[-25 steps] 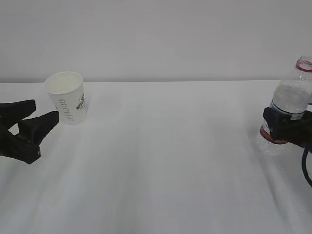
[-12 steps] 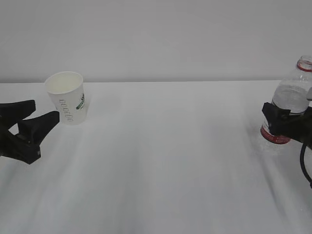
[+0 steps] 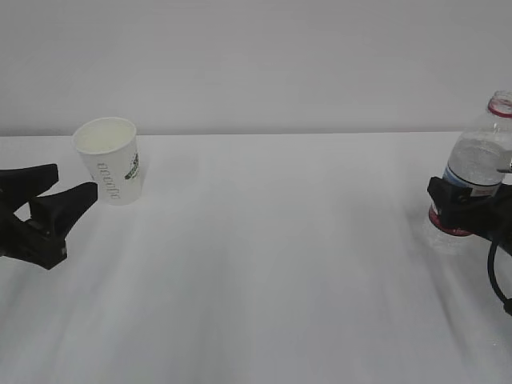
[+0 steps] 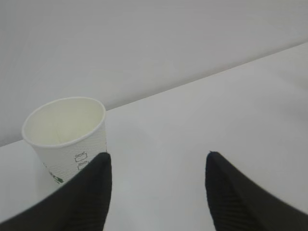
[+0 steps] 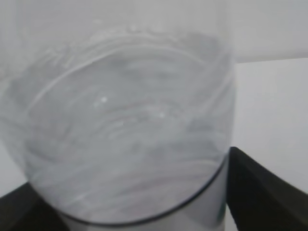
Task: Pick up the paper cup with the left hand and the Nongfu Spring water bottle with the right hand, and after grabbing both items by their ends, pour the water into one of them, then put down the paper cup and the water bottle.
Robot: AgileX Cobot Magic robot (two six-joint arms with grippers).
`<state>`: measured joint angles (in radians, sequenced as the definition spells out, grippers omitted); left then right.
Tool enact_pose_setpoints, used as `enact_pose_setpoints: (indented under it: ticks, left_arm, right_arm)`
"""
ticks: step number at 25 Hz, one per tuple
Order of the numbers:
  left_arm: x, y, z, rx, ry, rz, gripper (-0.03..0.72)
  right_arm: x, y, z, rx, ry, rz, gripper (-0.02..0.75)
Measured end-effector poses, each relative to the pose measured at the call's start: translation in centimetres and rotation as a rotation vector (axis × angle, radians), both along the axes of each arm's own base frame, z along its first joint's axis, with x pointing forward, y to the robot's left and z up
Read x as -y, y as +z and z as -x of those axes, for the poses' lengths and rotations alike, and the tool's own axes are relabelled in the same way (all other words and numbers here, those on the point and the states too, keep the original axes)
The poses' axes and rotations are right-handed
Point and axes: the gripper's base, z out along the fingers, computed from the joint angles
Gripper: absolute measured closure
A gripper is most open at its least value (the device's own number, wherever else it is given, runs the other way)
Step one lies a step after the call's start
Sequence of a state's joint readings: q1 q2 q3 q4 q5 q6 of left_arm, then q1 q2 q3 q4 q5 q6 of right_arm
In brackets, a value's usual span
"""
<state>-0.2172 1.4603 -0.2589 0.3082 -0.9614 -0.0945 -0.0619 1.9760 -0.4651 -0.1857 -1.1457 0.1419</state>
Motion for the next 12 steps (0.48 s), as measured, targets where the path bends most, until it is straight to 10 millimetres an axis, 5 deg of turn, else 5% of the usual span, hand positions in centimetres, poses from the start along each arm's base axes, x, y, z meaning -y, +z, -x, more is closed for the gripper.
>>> enact_pose_setpoints:
  ticks: [5,12]
  left_arm:
    - [0.00,0.00,0.00,0.000,0.000,0.000,0.234]
    - [0.00,0.00,0.00,0.000,0.000,0.000,0.234]
  right_arm:
    - [-0.02,0.03,-0.06,0.002,0.002,0.000,0.104]
    - [-0.12,0.03,-0.04,0.003,0.016,0.006,0.256]
